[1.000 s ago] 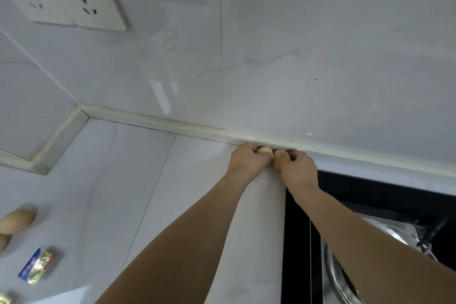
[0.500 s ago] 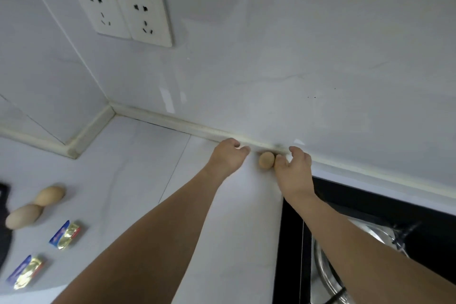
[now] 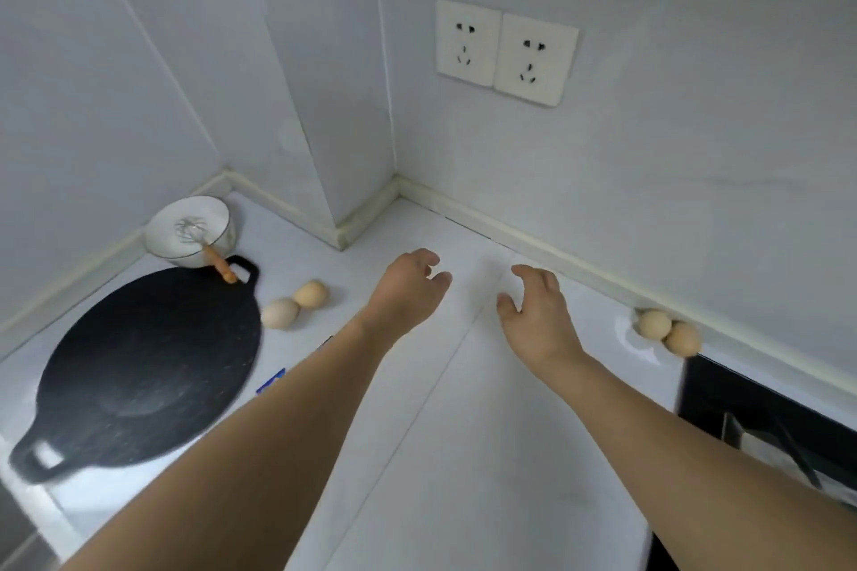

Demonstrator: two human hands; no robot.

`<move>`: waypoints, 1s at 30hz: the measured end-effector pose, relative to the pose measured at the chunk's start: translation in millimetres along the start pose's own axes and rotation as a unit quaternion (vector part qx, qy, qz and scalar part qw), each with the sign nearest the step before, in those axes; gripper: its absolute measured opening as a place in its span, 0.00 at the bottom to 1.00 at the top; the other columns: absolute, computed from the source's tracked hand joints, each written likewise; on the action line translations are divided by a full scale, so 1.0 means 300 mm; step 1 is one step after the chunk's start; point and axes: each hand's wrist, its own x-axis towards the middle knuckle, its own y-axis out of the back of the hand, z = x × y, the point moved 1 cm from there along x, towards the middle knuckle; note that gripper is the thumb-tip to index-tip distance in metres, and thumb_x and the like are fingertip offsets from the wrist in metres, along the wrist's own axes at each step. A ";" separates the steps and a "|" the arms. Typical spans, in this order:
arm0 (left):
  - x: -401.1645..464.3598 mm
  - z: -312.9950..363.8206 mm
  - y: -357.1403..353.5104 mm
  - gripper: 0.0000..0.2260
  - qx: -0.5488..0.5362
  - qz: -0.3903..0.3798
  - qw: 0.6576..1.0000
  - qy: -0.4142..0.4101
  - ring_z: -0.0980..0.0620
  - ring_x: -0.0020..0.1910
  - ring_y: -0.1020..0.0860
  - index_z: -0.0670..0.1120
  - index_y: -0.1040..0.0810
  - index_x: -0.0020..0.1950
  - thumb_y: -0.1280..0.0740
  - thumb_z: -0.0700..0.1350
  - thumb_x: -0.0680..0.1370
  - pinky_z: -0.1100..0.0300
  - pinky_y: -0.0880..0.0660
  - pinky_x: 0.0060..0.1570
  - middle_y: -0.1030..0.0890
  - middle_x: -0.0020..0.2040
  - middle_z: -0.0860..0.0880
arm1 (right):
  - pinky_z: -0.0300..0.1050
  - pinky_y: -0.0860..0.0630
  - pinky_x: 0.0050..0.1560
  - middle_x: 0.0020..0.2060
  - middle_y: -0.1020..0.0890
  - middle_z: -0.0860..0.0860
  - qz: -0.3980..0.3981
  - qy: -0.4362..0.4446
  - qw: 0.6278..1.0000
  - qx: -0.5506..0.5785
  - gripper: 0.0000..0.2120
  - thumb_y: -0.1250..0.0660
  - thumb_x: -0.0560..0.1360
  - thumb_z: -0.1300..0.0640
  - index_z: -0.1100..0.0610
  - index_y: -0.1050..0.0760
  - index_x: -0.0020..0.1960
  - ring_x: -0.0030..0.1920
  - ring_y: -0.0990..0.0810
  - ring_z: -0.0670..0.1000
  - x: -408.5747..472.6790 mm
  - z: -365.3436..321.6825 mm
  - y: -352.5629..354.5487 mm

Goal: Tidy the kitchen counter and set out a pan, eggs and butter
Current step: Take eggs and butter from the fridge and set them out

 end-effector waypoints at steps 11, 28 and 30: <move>-0.003 -0.442 0.395 0.19 0.053 0.045 0.993 0.091 0.52 0.46 0.24 0.46 0.29 0.69 0.36 0.46 0.78 0.64 0.30 0.37 0.25 0.63 0.48 | 0.48 0.29 0.60 0.64 0.30 0.54 -0.134 0.054 0.989 -0.023 0.21 0.38 0.78 0.57 0.56 0.34 0.70 0.58 0.25 0.55 0.093 -0.359 -0.399; -0.014 -0.665 0.309 0.21 0.129 0.065 0.981 0.131 0.47 0.55 0.25 0.47 0.34 0.69 0.35 0.52 0.78 0.56 0.24 0.50 0.30 0.61 0.47 | 0.51 0.28 0.57 0.64 0.32 0.56 -0.293 0.255 0.869 -0.306 0.24 0.36 0.76 0.55 0.54 0.35 0.71 0.60 0.28 0.60 0.290 -0.546 -0.740; 0.000 -0.668 0.300 0.21 0.158 0.063 0.979 0.115 0.46 0.55 0.26 0.47 0.35 0.68 0.36 0.53 0.78 0.56 0.24 0.50 0.31 0.61 0.47 | 0.51 0.27 0.56 0.62 0.30 0.55 -0.287 0.259 0.868 -0.312 0.21 0.37 0.77 0.55 0.56 0.32 0.68 0.59 0.27 0.60 0.298 -0.535 -0.759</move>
